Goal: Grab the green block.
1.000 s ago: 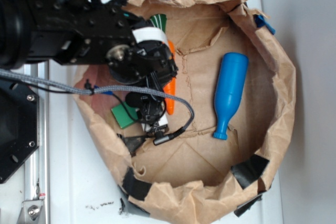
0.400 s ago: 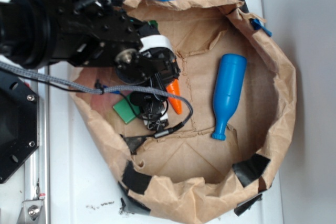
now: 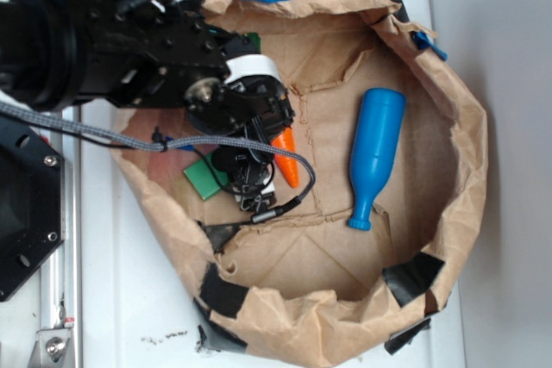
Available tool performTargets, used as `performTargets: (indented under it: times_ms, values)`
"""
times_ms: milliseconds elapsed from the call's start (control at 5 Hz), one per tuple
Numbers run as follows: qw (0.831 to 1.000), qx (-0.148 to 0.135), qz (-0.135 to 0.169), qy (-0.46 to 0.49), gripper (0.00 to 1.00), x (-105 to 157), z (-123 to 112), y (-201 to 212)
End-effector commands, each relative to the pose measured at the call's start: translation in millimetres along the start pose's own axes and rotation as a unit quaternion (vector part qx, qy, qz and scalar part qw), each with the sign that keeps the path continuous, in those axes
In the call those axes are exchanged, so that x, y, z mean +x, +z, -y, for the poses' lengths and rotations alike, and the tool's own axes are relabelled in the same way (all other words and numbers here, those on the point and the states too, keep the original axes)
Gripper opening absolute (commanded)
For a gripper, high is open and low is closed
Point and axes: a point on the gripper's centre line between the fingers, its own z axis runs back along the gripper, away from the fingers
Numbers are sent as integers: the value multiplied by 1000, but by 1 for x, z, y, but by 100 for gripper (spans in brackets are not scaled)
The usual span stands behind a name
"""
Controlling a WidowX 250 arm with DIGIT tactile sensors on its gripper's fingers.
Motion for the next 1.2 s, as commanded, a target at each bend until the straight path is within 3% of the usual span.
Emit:
performTargets:
  times_ms: [0, 200, 400, 600, 1000]
  values:
    - [1000, 9, 11, -5, 0, 7, -2, 14]
    - [996, 24, 8, -90, 0, 20, 12, 43]
    - [988, 38, 47, -142, 0, 43, 27, 89]
    - [989, 42, 55, -133, 0, 54, 37, 133]
    - [988, 54, 46, -141, 0, 50, 42, 151]
